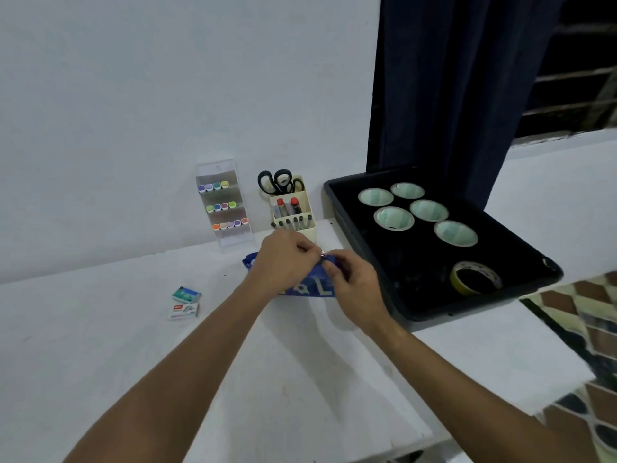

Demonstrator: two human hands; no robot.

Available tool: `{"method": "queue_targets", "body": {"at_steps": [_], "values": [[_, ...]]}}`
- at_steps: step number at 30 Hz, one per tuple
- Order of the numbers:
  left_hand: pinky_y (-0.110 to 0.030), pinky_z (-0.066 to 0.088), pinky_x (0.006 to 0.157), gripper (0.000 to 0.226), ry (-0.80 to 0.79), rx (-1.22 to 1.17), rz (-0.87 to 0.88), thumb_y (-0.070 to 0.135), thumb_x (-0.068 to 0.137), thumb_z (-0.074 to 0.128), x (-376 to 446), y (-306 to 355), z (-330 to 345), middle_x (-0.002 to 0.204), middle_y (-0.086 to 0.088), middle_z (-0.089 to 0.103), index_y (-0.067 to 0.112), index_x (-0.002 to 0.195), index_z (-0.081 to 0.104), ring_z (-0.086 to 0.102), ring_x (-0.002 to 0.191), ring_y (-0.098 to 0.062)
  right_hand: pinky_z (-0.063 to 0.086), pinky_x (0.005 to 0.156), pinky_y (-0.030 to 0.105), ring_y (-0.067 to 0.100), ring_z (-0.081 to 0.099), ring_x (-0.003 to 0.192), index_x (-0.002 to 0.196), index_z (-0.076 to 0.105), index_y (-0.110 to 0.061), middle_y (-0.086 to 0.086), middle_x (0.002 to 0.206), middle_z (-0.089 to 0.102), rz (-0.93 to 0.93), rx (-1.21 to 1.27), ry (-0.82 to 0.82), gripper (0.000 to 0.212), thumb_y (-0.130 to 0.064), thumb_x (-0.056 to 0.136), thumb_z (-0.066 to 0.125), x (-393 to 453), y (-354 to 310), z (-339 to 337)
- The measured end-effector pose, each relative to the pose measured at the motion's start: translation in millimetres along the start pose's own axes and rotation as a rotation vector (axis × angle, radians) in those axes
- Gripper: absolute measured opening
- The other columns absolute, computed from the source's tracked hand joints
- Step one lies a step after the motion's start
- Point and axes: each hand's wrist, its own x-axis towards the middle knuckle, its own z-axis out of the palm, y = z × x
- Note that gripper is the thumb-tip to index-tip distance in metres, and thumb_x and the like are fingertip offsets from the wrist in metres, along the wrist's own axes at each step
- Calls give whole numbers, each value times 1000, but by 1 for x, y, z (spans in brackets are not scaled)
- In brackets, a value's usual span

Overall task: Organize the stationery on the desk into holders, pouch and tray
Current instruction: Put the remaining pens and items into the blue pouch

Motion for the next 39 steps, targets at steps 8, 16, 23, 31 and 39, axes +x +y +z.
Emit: {"method": "queue_targets", "body": {"at_steps": [8, 16, 23, 31, 39], "values": [[-26, 43, 65, 24, 64, 153, -311, 22, 90, 57, 2, -81, 2, 88, -10, 73, 5, 88, 73, 60, 72, -19, 41, 60, 5, 1, 54, 72, 95, 46, -18, -15, 81, 51, 6, -81, 116, 5, -16, 99, 47, -6, 4, 4], [-29, 39, 76, 24, 157, 35, -425, 23, 94, 52, -1, -125, -3, 101, -7, 64, 4, 105, 61, 53, 87, -19, 44, 57, 12, -5, 57, 73, 100, 43, -18, -15, 83, 52, 67, -78, 70, 5, -20, 102, 39, -10, 17, 11], [-21, 47, 72, 54, -136, -383, -522, 23, 81, 74, -3, -137, 18, 118, -6, 61, 11, 128, 49, 58, 100, -21, 45, 68, 12, 12, 55, 93, 131, 38, -17, -7, 101, 52, 355, -59, -148, 54, -27, 87, 67, -3, 29, 3], [-37, 60, 66, 28, -64, -486, -669, 37, 89, 64, 12, -104, -23, 98, -13, 67, 9, 91, 62, 67, 82, -29, 50, 55, 24, 17, 63, 84, 134, 38, -15, 6, 114, 59, 841, 386, -116, 77, -21, 71, 82, 7, 4, 3], [-37, 61, 70, 24, -39, -501, -284, 20, 87, 69, 29, -42, -55, 95, -6, 70, 12, 109, 66, 68, 86, -24, 56, 83, 36, 18, 63, 101, 126, 45, -23, -1, 115, 59, 577, 369, 1, 68, -26, 70, 82, 9, -30, -37]]}}
